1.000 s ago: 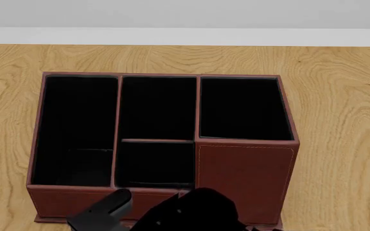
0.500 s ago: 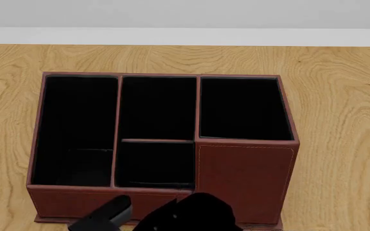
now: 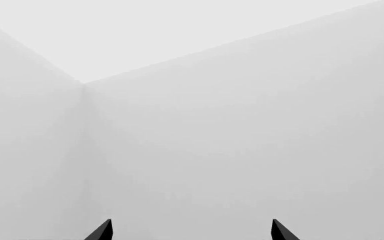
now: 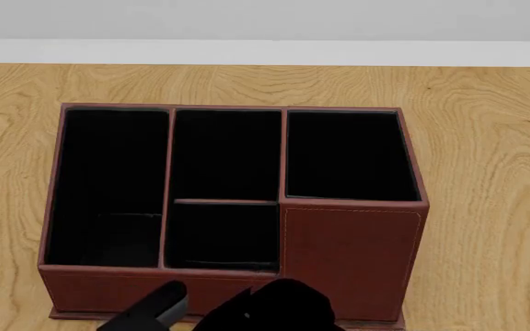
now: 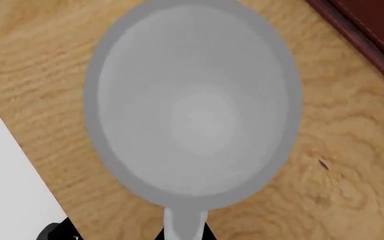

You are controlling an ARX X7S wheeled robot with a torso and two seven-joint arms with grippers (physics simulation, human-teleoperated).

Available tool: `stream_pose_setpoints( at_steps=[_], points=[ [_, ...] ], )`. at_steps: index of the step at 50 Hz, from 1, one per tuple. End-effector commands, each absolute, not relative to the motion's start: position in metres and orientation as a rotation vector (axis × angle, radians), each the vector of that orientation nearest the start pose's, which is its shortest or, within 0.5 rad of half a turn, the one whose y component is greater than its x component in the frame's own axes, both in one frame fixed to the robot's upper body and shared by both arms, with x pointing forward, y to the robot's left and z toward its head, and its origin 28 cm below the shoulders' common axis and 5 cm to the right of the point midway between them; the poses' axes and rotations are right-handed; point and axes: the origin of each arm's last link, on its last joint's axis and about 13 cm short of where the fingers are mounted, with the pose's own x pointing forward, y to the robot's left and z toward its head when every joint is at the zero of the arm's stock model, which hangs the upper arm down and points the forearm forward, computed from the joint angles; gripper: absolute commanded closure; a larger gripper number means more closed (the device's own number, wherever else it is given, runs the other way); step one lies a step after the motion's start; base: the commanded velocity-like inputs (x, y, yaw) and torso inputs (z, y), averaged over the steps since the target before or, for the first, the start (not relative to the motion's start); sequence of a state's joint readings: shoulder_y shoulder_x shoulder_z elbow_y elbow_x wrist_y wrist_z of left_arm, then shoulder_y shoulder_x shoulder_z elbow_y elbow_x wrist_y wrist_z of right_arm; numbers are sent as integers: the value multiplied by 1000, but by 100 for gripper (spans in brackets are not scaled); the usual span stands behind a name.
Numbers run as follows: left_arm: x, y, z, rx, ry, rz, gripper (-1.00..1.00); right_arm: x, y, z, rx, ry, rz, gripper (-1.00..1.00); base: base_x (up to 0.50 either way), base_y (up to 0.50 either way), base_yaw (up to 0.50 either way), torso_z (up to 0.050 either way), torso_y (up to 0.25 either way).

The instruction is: Pick up the white mug and place it to the right of the caddy.

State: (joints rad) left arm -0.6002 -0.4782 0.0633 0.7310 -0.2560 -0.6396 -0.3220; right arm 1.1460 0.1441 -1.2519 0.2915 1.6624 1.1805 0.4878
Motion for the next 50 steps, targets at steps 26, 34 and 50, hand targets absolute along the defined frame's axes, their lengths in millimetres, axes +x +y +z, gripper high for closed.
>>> stream_pose_setpoints(
  at_steps=[26, 34, 50],
  points=[
    [236, 253, 258, 233, -672, 153, -100, 261, 14, 168, -414, 981, 858, 100, 0, 0, 0, 0, 0],
    [234, 253, 258, 233, -674, 153, -100, 258, 11, 178, -413, 944, 852, 100, 0, 0, 0, 0, 0],
    [229, 253, 259, 232, -679, 152, -100, 249, 5, 203, -398, 862, 848, 100, 0, 0, 0, 0, 1]
  ],
)
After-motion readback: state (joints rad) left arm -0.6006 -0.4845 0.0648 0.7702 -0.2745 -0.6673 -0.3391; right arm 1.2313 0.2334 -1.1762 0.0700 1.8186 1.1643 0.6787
